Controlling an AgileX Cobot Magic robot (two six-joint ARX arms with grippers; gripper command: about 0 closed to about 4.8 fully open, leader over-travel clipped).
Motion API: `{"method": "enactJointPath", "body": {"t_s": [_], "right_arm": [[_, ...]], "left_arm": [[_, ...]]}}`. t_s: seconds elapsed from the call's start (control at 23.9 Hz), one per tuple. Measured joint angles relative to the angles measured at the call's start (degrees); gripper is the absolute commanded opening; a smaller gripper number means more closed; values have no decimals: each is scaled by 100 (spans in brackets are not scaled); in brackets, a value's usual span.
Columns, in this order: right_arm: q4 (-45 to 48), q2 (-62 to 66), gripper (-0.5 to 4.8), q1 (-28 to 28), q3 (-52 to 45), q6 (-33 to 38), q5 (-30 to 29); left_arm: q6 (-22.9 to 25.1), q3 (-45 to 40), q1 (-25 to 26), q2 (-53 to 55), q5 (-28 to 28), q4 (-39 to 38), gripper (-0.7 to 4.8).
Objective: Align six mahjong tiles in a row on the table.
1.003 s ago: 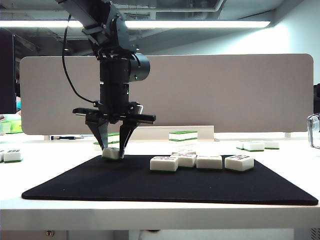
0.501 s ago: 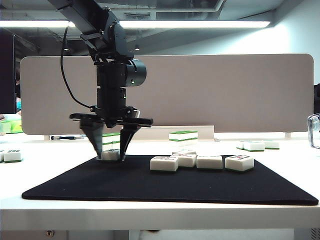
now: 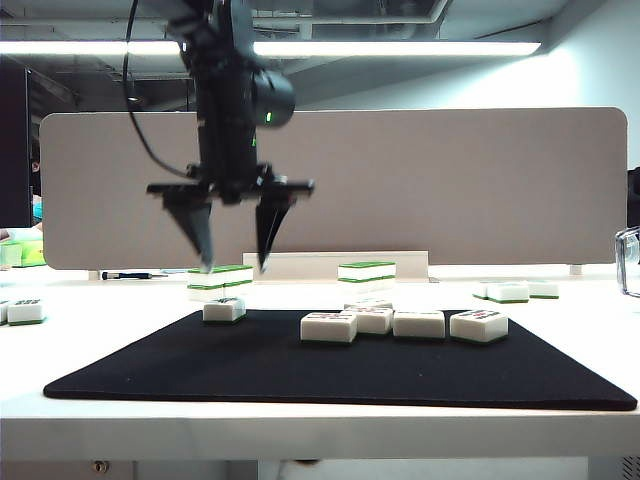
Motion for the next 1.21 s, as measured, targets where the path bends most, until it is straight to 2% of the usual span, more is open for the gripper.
{"method": "enactJointPath", "body": {"t_s": [0.08,0.17,0.25,0.29,0.33,0.38,0.46,0.5,0.63,0.75,0.84,1.0,1.21], "right_arm": [[0,0,-1,0,0,0,0],[0,0,-1,0,0,0,0],[0,0,-1,0,0,0,0],[0,0,-1,0,0,0,0],[7,0,-1,2,-7,0,-2],[2,0,-1,0,-35,0,0],[0,0,-1,0,-70,0,0],[-2,0,-1,0,-79,0,0],[0,0,-1,0,-79,0,0],[-2,-2,-1,0,-81,0,0],[-2,0,-1,0,-81,0,-2],[-2,0,-1,0,-81,0,-2],[-2,-2,-1,0,-81,0,-4]], "left_arm": [[151,356,-101,-20,348,-74,309],[575,450,-269,-28,625,-20,309],[1309,426,-520,-7,767,11,309],[1899,407,-702,22,765,9,309],[2177,407,-782,46,765,15,309],[2747,404,-973,85,767,28,309],[3230,404,-1143,125,767,90,309],[3652,404,-1342,170,767,260,309],[4295,407,-1694,339,765,566,308],[5165,404,-1978,601,761,597,308],[5388,413,-1996,708,697,664,308],[5416,415,-1963,732,695,765,308],[5143,444,-1991,732,669,691,307]]}}
